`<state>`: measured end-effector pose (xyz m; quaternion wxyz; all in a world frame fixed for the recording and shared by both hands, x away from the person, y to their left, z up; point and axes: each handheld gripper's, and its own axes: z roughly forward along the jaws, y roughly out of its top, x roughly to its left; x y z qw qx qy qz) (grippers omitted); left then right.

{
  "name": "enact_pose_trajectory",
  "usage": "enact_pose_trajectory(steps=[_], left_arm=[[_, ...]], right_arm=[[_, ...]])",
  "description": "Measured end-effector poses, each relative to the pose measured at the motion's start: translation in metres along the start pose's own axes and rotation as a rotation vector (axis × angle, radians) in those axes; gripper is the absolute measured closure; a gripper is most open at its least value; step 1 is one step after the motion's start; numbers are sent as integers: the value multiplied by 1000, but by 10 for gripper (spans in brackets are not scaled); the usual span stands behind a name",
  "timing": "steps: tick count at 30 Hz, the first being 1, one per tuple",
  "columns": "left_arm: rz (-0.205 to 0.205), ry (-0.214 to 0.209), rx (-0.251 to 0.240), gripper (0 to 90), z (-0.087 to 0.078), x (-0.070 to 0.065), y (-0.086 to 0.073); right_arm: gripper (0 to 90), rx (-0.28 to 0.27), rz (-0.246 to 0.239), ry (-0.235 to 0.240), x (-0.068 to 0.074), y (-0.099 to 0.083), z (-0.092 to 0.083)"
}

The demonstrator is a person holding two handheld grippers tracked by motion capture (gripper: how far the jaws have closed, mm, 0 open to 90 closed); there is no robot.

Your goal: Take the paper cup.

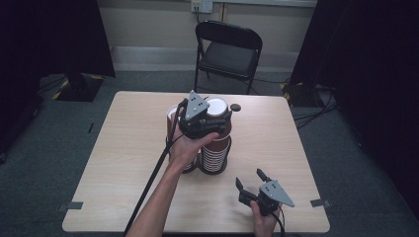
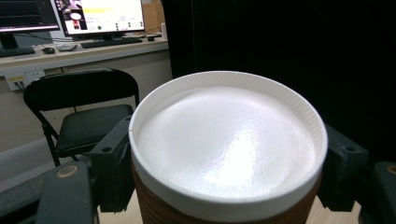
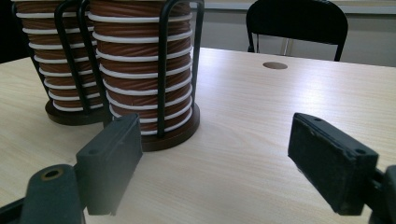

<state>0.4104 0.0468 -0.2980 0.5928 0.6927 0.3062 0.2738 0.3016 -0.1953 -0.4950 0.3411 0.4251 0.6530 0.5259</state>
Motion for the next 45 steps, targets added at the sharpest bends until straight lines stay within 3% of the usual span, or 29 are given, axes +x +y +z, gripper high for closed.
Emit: enact_pose_trajectory(steps=[24, 35, 45], left_arm=[[-102, -11, -95, 229, -20, 15, 17], [-124, -27, -121, 229, -32, 21, 21], [-105, -31, -122, 230, -44, 20, 22]], right_arm=[[169, 3, 2, 2, 0, 0, 0], [169, 2, 1, 3, 0, 0, 0], [169, 3, 0, 2, 0, 0, 0]])
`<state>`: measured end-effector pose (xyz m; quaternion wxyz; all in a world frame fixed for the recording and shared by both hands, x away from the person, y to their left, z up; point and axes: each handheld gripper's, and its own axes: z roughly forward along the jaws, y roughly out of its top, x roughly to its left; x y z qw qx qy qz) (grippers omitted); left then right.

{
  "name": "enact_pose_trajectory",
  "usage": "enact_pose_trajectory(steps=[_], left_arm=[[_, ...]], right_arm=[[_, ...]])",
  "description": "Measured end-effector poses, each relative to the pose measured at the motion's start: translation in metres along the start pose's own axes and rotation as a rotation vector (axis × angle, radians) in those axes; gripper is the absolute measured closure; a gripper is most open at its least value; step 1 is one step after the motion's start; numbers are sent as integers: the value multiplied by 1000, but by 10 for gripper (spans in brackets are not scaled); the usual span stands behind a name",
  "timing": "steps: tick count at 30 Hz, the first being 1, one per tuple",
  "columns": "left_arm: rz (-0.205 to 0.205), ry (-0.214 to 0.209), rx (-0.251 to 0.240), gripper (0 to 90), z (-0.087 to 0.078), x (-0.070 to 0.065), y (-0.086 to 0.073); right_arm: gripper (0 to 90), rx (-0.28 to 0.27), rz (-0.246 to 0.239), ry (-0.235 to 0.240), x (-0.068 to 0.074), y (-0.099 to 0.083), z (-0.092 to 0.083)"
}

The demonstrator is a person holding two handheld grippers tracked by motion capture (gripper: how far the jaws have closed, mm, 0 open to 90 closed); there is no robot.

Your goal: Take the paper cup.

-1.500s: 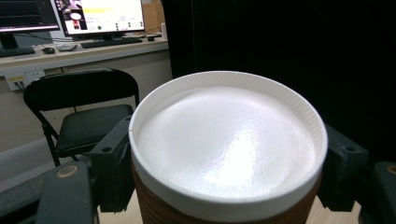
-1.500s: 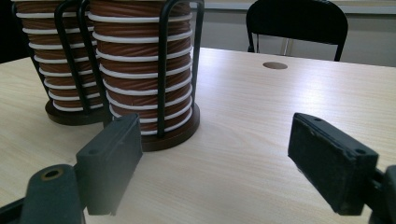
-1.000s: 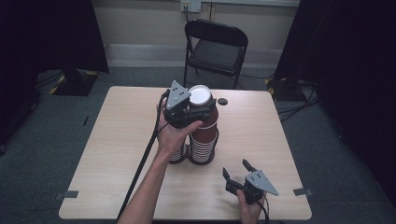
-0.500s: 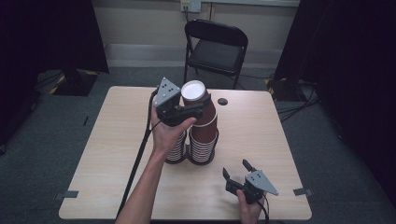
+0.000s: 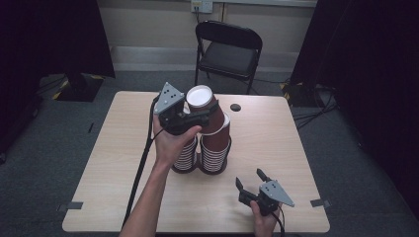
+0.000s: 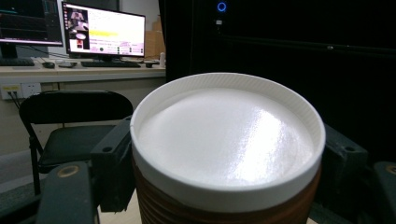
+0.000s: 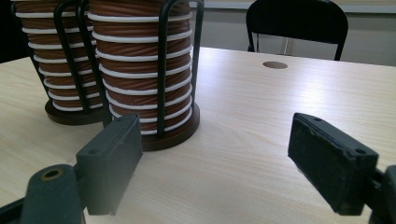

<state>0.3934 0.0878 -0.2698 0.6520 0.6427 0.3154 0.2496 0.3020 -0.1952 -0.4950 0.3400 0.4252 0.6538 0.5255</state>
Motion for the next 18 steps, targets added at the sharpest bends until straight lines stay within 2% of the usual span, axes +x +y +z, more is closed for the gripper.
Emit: enact_pose_trajectory(steps=[6, 8, 9, 15, 18], left_arm=[[-6, -11, -13, 230, -13, 1, 1], [3, -8, -18, 230, -18, 0, 3], [24, -10, -4, 229, -21, -3, 4], [26, -29, -1, 230, -32, -7, 3], [30, -20, -1, 229, -35, -9, 2]], right_arm=[[169, -1, 1, -3, 0, 0, 0], [169, 0, -2, -4, 0, 0, 0], [169, -1, -2, -5, 0, 0, 0], [169, -1, -3, -5, 0, 0, 0], [169, 0, -2, -5, 1, 0, 0]])
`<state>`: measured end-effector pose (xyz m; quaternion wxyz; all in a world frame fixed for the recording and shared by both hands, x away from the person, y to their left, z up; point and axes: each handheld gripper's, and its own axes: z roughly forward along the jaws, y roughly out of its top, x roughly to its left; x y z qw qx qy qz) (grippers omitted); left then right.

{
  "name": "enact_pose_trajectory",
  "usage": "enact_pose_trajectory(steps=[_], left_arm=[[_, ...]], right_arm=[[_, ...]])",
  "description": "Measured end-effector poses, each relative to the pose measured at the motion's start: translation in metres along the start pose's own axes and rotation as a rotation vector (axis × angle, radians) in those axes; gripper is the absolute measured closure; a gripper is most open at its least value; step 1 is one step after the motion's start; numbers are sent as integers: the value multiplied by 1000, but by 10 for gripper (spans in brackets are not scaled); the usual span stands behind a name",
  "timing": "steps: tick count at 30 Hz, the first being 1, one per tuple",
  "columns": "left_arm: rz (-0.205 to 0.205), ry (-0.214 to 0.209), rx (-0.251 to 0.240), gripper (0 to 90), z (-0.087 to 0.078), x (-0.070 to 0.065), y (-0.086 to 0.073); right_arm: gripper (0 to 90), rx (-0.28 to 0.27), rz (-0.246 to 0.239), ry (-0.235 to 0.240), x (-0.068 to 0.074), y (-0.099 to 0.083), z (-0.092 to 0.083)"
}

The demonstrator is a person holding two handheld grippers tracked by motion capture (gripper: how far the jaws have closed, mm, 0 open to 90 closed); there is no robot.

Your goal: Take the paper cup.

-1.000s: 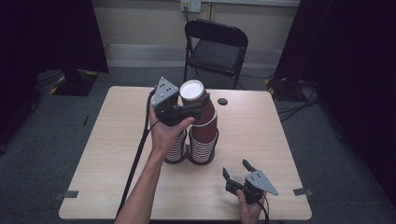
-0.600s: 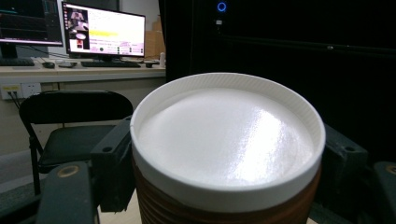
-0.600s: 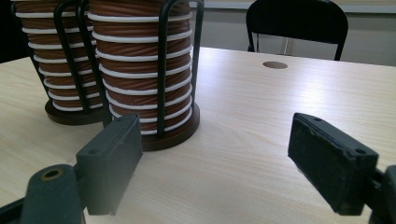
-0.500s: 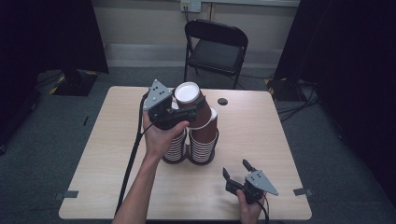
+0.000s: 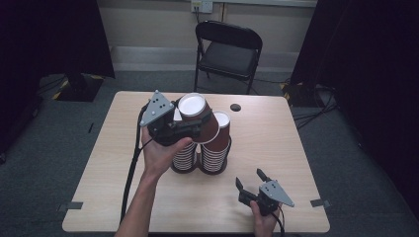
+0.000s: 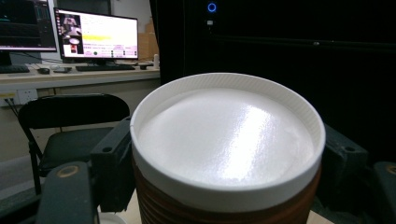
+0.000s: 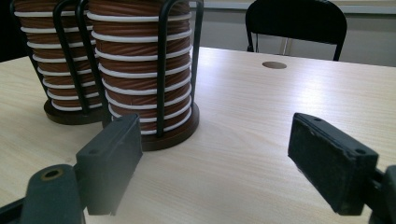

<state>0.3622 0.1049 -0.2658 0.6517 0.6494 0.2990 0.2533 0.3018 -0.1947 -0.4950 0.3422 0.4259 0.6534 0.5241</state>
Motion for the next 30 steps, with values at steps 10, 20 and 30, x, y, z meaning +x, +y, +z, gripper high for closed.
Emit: enact_pose_trajectory(steps=[10, 20, 30], left_arm=[[-6, -23, 24, 229, -13, -10, -10], [-29, -27, 50, 229, -28, -12, -31], [-53, -17, 85, 229, -37, -11, -59]], right_arm=[[169, -4, 1, 1, 0, 0, 0], [169, -4, 1, 0, 0, 0, 0], [169, -1, -4, 2, 0, 0, 0]])
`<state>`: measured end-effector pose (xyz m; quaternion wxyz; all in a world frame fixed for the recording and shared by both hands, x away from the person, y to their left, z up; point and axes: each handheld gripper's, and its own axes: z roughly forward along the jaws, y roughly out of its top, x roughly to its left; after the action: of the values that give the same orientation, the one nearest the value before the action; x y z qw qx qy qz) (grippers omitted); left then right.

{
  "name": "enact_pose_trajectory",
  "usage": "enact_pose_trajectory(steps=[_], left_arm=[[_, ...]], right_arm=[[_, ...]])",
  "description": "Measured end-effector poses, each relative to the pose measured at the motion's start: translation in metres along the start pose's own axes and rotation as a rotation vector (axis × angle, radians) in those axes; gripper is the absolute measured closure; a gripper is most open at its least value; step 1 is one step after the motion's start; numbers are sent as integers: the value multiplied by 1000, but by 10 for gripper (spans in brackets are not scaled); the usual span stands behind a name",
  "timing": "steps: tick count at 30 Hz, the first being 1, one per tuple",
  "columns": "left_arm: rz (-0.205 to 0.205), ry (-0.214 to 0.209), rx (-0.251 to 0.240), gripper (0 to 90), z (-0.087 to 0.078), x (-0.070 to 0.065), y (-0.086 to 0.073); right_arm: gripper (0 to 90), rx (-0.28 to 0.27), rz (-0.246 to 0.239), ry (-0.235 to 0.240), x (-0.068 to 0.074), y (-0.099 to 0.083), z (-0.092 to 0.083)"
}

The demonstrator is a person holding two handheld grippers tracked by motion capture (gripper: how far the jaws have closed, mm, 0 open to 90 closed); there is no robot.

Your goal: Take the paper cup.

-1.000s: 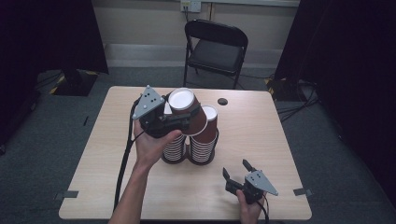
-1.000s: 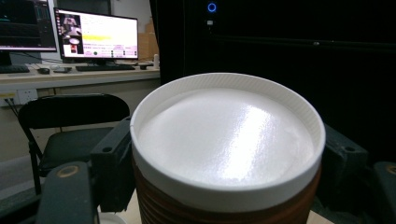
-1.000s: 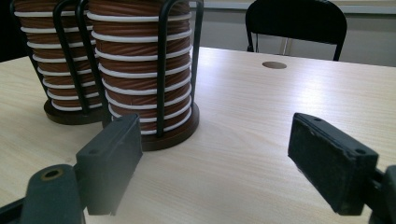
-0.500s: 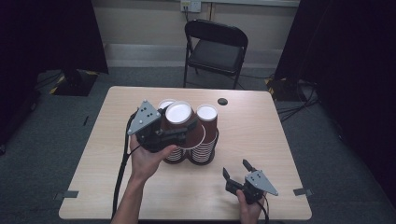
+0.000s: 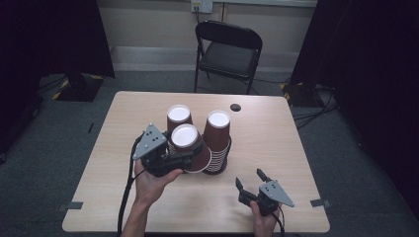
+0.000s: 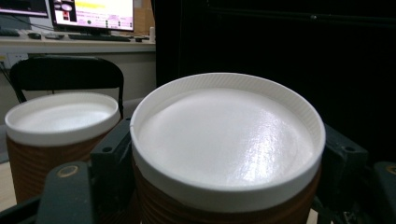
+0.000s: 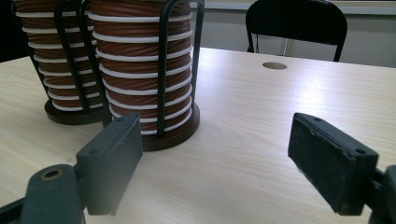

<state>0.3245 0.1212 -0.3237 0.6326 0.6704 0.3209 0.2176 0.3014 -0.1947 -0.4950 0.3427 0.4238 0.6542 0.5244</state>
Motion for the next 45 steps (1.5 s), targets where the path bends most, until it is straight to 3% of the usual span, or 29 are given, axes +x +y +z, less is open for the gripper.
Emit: enact_pose_trajectory(steps=[6, 7, 10, 24, 28, 30, 32, 37, 40, 41, 45], left_arm=[[-27, -3, 39, 229, 1, 4, -20], [-53, 3, 44, 229, 2, 6, -27], [-75, 6, 55, 229, 2, 7, -34], [-187, 15, 122, 229, 8, 18, -72], [-224, 10, 123, 229, 8, 19, -82], [-240, 2, 131, 229, 8, 20, -86], [-280, -4, 127, 229, 6, 21, -94], [-328, -16, 119, 229, 3, 26, -102], [-380, -45, 116, 229, 1, 26, -106], [-367, -43, 125, 229, 0, 27, -107], [-421, -64, 107, 229, -2, 26, -110]], right_arm=[[166, 12, -6, 22, 0, 0, 1], [166, 9, -5, 23, 0, 0, 1], [166, 10, -2, 29, 0, 0, 1], [166, 100, -34, 102, 9, 3, 8], [166, 97, -24, 139, 17, 3, 7], [187, 90, -37, 121, 27, 3, 7], [190, 90, -43, 149, 34, 4, 6], [238, 72, -54, 206, 44, 7, 4], [263, 71, -62, 240, 51, 8, 4], [270, 67, -61, 248, 52, 7, 5], [293, 72, -63, 291, 59, 5, 7]])
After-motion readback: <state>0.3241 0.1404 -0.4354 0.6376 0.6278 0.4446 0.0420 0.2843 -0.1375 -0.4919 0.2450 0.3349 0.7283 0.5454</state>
